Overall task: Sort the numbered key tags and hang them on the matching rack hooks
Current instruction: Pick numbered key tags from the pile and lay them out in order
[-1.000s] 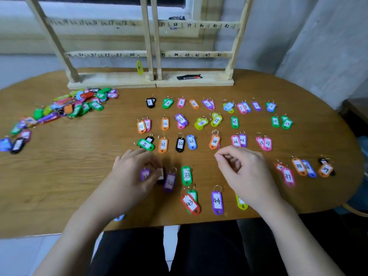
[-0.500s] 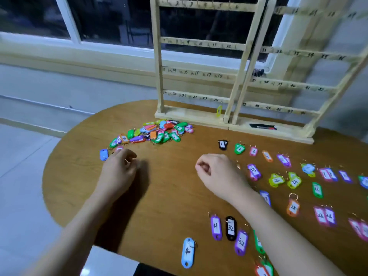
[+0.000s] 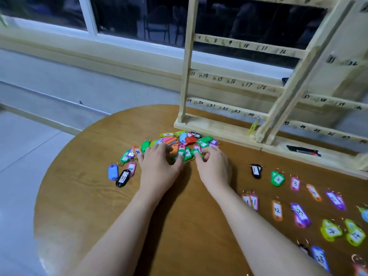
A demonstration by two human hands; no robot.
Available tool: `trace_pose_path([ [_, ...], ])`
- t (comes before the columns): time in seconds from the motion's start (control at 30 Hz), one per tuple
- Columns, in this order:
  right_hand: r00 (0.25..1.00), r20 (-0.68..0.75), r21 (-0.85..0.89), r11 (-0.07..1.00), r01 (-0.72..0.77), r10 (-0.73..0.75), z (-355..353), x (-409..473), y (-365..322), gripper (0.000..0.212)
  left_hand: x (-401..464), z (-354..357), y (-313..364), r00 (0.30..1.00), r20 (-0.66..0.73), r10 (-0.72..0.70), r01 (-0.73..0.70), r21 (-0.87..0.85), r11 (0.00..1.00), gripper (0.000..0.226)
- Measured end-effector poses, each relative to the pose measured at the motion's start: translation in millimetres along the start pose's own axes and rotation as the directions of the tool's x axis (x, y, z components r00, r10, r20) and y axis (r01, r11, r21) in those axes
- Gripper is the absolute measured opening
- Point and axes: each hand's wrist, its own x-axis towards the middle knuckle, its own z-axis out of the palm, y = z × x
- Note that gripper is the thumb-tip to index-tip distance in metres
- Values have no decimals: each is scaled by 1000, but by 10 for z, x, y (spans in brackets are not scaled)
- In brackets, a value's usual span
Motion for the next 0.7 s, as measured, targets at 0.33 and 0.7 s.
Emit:
trace_pose_path([
  [0.33, 997, -64, -55, 998, 29, -33, 68, 1, 58, 16, 65, 49, 30, 1000, 22, -22, 21, 30, 999, 21],
  [0.7, 997, 47, -153, 986, 65, -59, -3, -53, -13, 28, 78, -25, 61, 999, 23, -45, 48, -158, 986, 13],
])
